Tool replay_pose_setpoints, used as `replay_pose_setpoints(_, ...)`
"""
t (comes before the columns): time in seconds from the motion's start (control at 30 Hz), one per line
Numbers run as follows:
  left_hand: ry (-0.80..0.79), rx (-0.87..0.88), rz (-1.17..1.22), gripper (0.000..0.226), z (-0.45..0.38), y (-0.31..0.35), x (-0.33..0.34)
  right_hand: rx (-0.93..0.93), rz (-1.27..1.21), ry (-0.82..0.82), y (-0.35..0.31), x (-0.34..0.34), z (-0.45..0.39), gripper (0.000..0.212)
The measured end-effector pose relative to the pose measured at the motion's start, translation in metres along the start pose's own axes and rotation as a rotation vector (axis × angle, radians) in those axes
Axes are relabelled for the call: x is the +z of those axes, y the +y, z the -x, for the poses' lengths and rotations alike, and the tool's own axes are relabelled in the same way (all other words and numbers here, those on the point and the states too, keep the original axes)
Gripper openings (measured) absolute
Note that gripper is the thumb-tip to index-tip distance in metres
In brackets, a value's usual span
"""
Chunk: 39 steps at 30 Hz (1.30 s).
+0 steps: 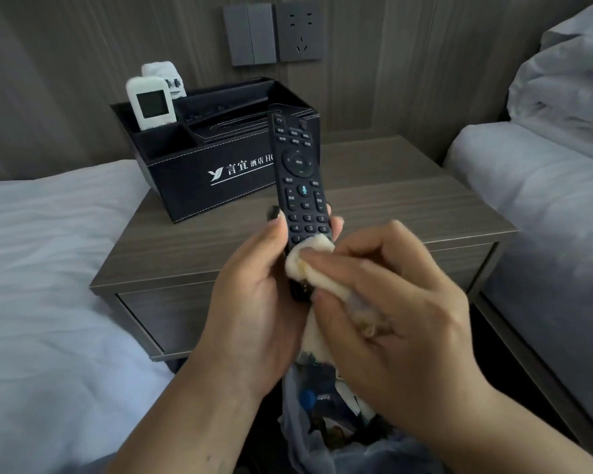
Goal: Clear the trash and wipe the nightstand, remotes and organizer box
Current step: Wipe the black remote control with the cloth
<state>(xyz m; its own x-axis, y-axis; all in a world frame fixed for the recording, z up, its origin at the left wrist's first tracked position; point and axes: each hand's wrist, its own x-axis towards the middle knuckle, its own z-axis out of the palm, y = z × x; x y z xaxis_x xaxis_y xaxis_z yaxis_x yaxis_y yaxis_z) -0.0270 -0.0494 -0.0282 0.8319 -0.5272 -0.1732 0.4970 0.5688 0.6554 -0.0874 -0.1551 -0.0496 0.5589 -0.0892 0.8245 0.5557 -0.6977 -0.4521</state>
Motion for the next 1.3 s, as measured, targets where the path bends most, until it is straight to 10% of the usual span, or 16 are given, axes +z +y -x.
replay_pose_setpoints(0.57, -0.204, 0.163, -0.360, 0.034, 0.004, -0.015, -0.001, 0.054, 0.188, 0.201, 0.032, -0.017, -0.021, 0.021)
replay_pose_setpoints(0.83, -0.166, 0.258, -0.628, 0.034, 0.007, -0.028, 0.003, 0.407, 0.017, 0.423, 0.048, -0.031, -0.048, 0.013)
replay_pose_setpoints(1.1, 0.150, 0.492, -0.658, 0.053, -0.001, -0.016, 0.002, 0.134, 0.004, 0.166, 0.020, 0.001, -0.011, 0.016)
replay_pose_setpoints(1.3, 0.075, 0.580, -0.891, 0.042, 0.003, -0.022, -0.001, 0.038, 0.124, 0.301, 0.026, -0.004, -0.027, 0.023)
